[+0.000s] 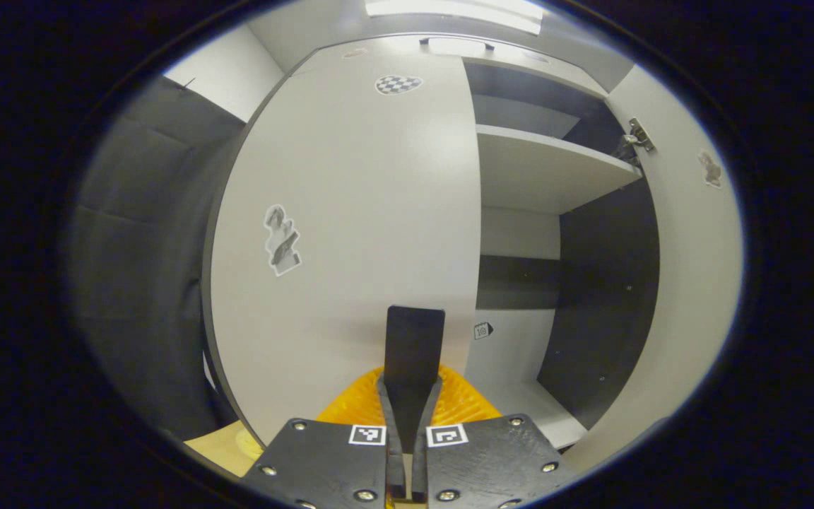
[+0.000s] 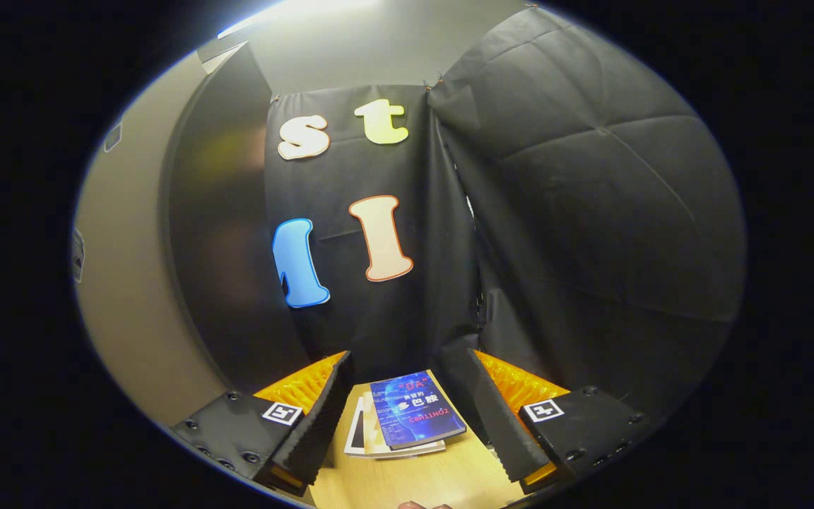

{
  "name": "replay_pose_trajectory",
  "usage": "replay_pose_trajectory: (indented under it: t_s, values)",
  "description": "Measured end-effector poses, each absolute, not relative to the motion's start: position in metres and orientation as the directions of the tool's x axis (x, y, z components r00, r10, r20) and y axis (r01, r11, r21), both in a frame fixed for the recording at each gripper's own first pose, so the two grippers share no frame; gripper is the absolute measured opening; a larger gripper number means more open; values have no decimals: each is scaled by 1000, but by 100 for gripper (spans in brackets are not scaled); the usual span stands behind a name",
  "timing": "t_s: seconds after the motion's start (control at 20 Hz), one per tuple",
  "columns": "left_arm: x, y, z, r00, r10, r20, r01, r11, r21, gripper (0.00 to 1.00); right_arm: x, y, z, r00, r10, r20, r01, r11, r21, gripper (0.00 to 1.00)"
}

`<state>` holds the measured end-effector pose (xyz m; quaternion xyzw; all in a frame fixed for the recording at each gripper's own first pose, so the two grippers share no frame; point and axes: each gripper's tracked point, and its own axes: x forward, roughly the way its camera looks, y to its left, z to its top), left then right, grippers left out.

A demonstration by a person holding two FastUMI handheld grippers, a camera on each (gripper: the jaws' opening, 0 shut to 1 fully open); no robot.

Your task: Open the right door of the double-door shoe cabinet with the right hand, and open the left door with the left hand.

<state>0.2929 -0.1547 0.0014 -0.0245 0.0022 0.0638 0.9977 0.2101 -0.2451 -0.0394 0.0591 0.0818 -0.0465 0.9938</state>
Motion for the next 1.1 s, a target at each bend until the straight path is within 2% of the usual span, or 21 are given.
replay_pose_trajectory:
  t_s: [0.25,0.3,0.35,0.45,0.5,0.55,0.7,0.75,0.8,0.95,1.0,1.1]
  values:
    - [288,-152,1,995,102,1,-101,993,-63,6,178,-253,-38,976,-124,-176,142,986,91,92]
    - [288,-151,1,996,91,3,-91,994,-64,6,170,-256,-35,976,-148,-161,163,983,82,98]
    - [286,-150,1,997,79,7,-79,995,-60,6,162,-259,-28,975,-169,-144,183,980,84,98]
    - [282,-148,1,999,52,11,-51,997,-63,6,148,-256,-18,973,-197,-120,210,971,112,98]
    - [280,-146,1,999,36,8,-35,997,-69,6,138,-251,-15,972,-208,-112,221,967,127,92]
    - [277,-144,0,1000,19,7,-18,997,-73,6,129,-245,-12,971,-215,-104,229,963,140,98]
    - [269,-140,1,998,-61,15,62,994,-84,6,97,-226,-12,963,-253,-97,264,955,136,98]
    - [266,-139,1,996,-86,9,87,992,-94,6,86,-221,-12,957,-271,-100,283,949,137,92]
    - [260,-137,1,994,-106,6,106,990,-96,6,75,-212,-13,955,-280,-102,293,945,145,98]
    - [240,-128,0,989,-148,15,149,984,-95,6,47,-183,-19,951,-289,-113,303,942,142,98]
    - [236,-125,0,987,-161,15,162,982,-99,6,38,-176,-23,949,-291,-123,306,943,132,92]
    - [228,-118,1,982,-187,25,189,977,-102,6,24,-163,-19,948,-294,-120,307,944,119,92]
